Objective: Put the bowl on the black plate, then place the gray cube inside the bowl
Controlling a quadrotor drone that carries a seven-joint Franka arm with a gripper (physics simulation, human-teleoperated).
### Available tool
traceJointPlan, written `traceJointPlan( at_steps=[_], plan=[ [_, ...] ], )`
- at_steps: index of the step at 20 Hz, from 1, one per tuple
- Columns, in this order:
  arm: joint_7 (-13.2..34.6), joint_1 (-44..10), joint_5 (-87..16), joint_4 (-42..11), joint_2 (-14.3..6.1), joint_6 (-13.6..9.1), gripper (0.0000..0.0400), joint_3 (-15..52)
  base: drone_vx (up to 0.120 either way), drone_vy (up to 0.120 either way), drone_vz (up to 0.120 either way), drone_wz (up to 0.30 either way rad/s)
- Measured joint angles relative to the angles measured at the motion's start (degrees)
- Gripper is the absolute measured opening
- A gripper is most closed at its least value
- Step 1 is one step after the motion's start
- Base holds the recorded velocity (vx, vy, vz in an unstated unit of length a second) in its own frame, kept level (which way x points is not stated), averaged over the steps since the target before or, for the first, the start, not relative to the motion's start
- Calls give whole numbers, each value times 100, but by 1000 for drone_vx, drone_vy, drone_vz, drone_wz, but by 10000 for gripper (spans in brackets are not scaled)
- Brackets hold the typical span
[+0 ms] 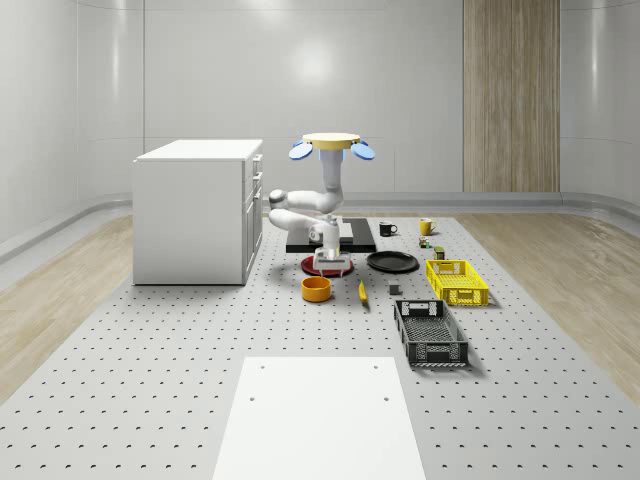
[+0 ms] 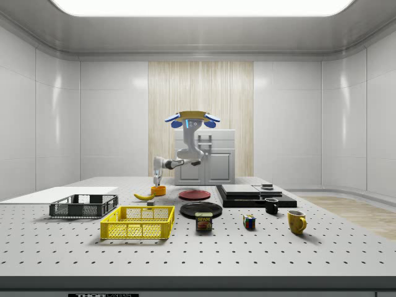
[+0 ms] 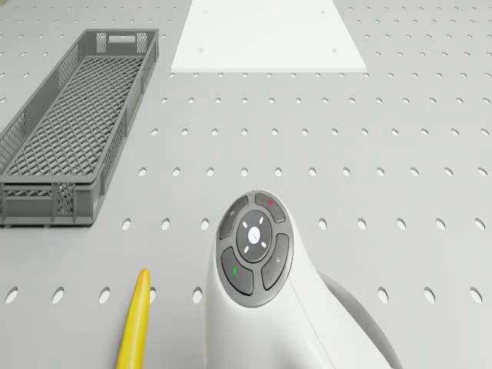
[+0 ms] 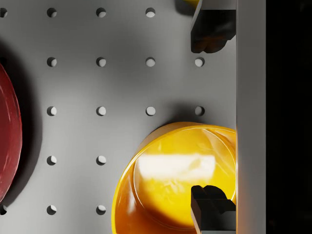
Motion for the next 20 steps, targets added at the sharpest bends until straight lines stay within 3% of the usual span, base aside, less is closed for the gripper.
traceJointPlan(
  at_steps=[20],
  plan=[
    [-219, -143, -377, 465, 161, 165, 400, -383, 0, 0, 0, 0]
  ],
)
